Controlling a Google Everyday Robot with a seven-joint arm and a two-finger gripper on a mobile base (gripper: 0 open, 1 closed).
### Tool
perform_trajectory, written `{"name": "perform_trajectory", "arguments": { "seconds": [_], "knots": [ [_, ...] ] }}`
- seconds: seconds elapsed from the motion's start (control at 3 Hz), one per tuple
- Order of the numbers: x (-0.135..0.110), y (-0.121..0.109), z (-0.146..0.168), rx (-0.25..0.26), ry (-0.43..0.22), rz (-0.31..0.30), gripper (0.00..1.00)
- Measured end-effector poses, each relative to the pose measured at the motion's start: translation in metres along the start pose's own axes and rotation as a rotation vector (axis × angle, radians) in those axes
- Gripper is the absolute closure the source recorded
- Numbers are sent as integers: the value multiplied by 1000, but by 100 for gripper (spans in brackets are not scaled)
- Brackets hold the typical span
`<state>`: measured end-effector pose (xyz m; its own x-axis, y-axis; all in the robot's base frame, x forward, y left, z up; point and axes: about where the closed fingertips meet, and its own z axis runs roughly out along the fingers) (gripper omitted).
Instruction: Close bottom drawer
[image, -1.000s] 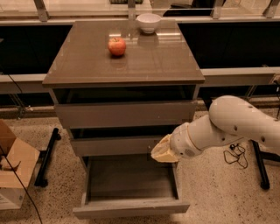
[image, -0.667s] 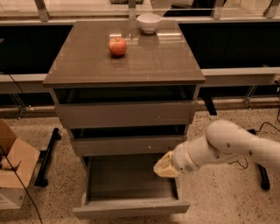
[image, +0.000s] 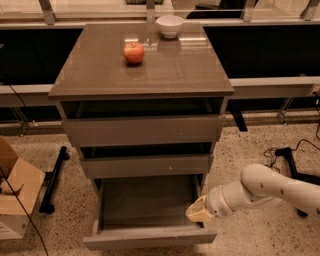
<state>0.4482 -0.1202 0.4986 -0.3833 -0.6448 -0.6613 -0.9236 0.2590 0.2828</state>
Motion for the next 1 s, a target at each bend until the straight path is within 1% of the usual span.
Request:
{"name": "perform_trajectory", "arguments": {
  "seconds": [0.33, 0.67, 1.0],
  "knots": [
    [11, 1, 10, -20, -3, 21, 100],
    [13, -1, 23, -3, 59, 31, 100],
    [34, -15, 55, 17, 113, 42, 100]
  ]
}}
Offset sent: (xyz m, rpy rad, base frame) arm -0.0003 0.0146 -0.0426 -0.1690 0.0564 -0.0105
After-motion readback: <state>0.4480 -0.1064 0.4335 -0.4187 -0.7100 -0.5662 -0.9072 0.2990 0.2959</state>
